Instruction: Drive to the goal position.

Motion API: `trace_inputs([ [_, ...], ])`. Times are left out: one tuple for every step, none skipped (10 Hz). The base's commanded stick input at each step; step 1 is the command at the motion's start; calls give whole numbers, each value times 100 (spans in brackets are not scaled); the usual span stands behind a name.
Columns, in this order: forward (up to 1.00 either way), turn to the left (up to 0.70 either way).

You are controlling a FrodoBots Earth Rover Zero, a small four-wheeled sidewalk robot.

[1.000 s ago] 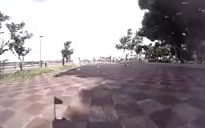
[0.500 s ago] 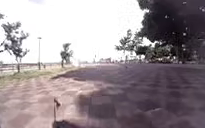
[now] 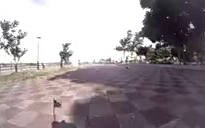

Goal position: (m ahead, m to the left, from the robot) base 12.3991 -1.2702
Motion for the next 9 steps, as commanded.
trace_inputs([
  [70, 0],
  [70, 0],
  [70, 0],
  [70, 0],
  [70, 0],
  [70, 0],
  [70, 0],
  [70, 0],
  [70, 0],
])
